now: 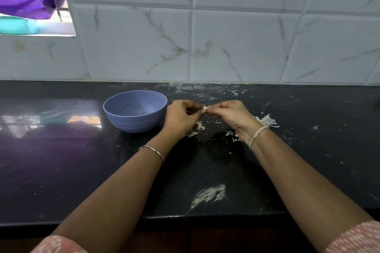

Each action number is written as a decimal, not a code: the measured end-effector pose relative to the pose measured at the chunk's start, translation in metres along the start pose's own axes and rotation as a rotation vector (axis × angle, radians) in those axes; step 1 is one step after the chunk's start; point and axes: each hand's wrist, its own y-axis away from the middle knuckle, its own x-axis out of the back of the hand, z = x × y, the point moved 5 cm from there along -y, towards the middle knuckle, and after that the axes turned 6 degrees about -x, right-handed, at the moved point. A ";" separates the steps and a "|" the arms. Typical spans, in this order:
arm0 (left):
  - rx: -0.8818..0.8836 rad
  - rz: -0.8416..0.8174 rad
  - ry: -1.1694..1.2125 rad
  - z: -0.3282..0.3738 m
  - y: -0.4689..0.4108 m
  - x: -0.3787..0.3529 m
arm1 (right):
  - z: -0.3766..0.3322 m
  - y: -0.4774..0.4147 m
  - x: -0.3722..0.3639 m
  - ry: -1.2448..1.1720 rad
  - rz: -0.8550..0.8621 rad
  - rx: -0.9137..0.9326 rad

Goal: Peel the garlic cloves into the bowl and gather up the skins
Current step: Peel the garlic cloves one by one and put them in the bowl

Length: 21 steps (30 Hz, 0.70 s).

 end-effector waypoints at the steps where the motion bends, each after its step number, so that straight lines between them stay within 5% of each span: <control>1: 0.003 -0.001 0.001 0.000 0.000 0.000 | 0.000 0.000 0.000 0.011 0.007 0.013; 7: 0.059 -0.028 0.122 0.000 0.001 -0.001 | -0.005 0.001 -0.003 0.132 0.084 0.144; 21: 0.487 -0.070 0.691 -0.004 0.009 -0.004 | -0.032 0.021 -0.013 1.008 0.382 0.674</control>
